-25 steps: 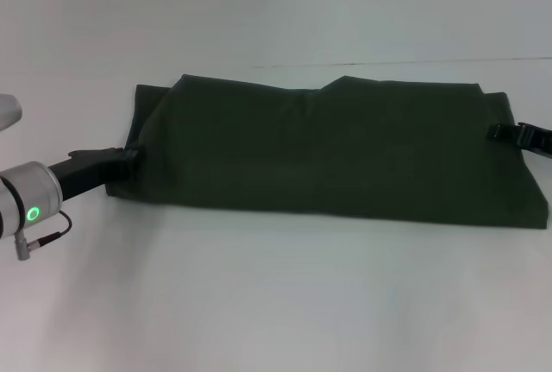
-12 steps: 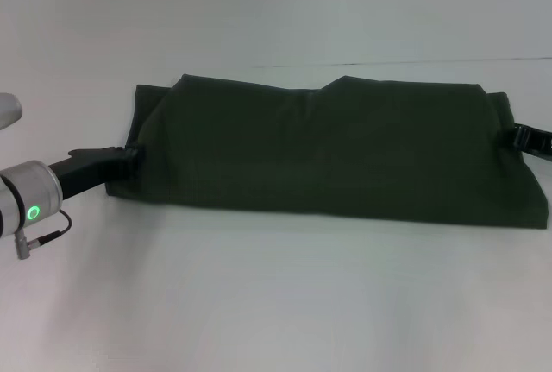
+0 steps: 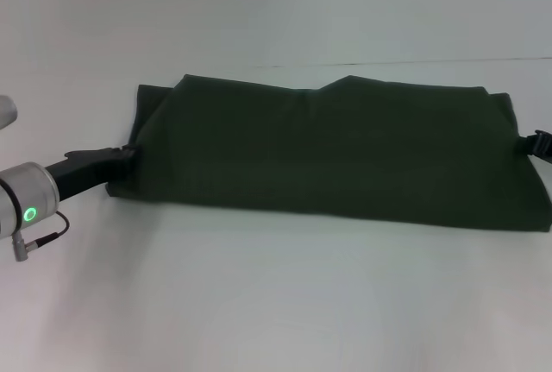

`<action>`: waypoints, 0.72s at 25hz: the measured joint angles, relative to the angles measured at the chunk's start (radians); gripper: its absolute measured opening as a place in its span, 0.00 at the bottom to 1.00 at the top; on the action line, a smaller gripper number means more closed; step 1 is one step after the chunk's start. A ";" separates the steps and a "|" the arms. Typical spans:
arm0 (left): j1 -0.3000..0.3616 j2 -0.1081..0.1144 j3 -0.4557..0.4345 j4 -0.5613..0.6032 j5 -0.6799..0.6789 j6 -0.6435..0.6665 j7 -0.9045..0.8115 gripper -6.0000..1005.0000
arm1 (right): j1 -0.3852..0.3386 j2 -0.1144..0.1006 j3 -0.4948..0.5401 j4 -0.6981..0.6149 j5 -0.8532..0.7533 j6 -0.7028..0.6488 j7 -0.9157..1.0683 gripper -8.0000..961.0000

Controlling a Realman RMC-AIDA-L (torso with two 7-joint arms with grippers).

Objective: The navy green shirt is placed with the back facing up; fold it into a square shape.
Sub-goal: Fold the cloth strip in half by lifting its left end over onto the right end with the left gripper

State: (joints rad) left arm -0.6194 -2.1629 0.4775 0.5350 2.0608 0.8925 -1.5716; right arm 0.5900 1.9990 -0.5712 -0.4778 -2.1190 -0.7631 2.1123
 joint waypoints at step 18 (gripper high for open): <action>0.026 -0.002 -0.002 0.046 -0.001 0.040 -0.041 0.01 | -0.049 0.001 0.005 -0.030 0.089 -0.072 -0.052 0.07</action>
State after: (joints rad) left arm -0.5937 -2.1645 0.4755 0.5812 2.0600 0.9320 -1.6124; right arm 0.5411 1.9997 -0.5660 -0.5083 -2.0303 -0.8352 2.0599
